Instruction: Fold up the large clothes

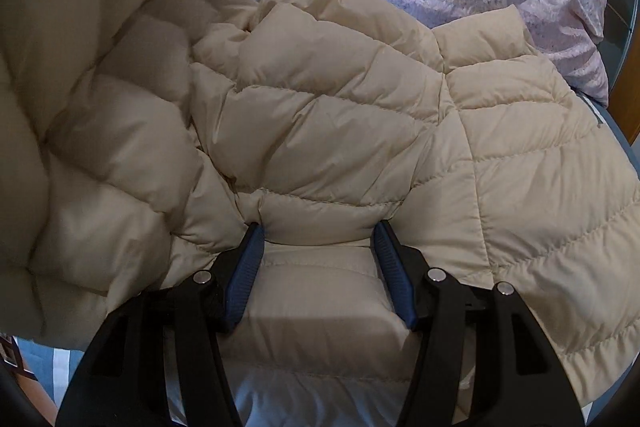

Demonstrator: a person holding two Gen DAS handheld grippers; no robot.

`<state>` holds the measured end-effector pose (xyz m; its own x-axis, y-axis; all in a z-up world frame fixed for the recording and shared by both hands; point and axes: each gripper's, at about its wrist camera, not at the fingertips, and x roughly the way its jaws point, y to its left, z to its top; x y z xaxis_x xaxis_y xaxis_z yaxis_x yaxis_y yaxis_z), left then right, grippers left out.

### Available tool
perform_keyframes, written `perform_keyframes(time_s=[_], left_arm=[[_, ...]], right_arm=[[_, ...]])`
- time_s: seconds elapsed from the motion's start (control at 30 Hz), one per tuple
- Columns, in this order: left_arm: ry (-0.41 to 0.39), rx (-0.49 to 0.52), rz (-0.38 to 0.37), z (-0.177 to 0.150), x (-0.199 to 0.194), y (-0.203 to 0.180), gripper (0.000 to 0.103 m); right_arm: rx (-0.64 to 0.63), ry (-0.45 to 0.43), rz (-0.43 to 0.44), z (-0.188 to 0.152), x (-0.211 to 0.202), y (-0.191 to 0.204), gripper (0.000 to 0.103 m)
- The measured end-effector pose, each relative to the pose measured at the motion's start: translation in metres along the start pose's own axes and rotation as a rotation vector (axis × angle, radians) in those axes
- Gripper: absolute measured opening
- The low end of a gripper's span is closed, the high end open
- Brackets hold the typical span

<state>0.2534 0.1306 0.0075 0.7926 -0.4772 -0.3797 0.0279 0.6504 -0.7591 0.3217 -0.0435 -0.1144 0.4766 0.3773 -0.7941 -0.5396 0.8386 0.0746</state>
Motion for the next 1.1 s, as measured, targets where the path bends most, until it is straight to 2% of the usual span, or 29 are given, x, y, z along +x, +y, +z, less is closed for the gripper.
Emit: perform_keyframes(time_s=[0.2, 0.57, 0.8, 1.1], left_arm=[[0.069, -0.032, -0.041, -0.004, 0.044, -0.003, 0.018], [0.111, -0.104, -0.042, -0.006, 0.076, 0.019, 0.018], [0.171, -0.102, 0.009, -0.023, 0.102, 0.025, 0.019], [0.227, -0.086, 0.122, -0.04, 0.14, 0.022, 0.021]], right_arm=[[0.037, -0.004, 0.047, -0.001, -0.002, -0.01, 0.059], [0.096, -0.032, 0.113, -0.005, -0.012, -0.029, 0.059], [0.069, -0.037, 0.112, -0.011, -0.025, -0.042, 0.059], [0.028, -0.06, 0.082, -0.025, -0.048, -0.061, 0.059]])
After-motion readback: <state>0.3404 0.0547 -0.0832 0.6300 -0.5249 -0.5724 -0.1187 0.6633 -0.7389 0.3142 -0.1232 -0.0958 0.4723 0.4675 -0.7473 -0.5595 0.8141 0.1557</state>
